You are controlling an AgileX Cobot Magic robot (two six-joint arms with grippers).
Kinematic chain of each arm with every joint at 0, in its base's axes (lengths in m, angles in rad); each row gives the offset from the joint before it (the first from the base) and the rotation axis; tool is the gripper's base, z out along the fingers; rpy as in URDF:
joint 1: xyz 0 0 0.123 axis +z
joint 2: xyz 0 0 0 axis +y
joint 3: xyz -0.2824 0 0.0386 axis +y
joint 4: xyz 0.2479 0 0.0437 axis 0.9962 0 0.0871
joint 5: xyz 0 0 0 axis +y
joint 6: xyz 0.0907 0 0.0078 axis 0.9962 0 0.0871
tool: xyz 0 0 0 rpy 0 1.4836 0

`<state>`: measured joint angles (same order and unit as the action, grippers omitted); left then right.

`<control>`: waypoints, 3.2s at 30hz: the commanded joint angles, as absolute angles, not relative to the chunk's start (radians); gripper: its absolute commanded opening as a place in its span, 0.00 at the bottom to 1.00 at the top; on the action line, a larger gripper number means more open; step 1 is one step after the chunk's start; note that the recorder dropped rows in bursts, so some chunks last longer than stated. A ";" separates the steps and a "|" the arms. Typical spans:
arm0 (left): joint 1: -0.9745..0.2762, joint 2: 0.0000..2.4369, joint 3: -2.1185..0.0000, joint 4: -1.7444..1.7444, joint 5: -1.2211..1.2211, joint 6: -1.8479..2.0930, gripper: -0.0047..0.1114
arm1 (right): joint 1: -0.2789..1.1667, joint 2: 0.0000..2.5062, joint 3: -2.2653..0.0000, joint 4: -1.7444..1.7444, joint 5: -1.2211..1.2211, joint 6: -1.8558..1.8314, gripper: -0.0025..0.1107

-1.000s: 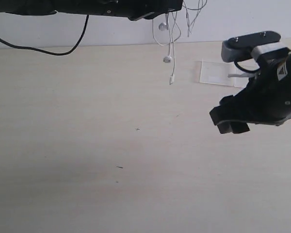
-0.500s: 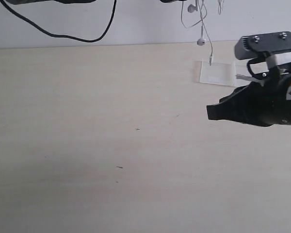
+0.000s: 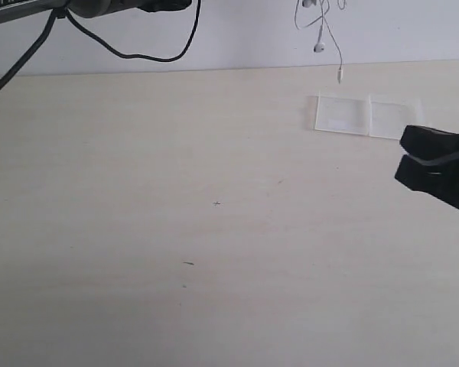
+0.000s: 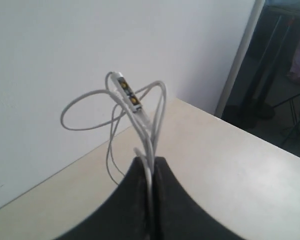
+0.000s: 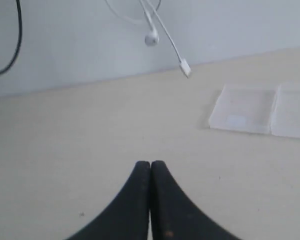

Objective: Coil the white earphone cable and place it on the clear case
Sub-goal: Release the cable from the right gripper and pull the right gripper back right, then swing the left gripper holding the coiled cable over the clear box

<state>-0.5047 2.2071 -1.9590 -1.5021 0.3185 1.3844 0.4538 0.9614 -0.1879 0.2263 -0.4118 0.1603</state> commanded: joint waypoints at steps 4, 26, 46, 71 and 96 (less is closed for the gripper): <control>-0.517 2.212 -1.969 -1.502 0.291 1.375 0.04 | 0.454 0.843 -0.085 -0.014 -0.631 0.160 0.02; -0.593 2.227 -1.925 -1.558 0.297 1.389 0.04 | 0.454 0.793 -0.066 0.000 -0.544 0.166 0.02; -0.724 2.441 -2.213 -1.555 -0.149 1.532 0.04 | 0.454 0.793 -0.066 0.000 -0.398 0.198 0.02; -0.830 2.597 -2.423 -1.298 -0.282 1.353 0.04 | 0.454 0.793 -0.064 0.000 -0.266 0.212 0.02; -0.670 2.758 -2.477 -1.158 -0.163 1.026 0.04 | 0.454 0.793 -0.064 0.000 -0.165 0.220 0.02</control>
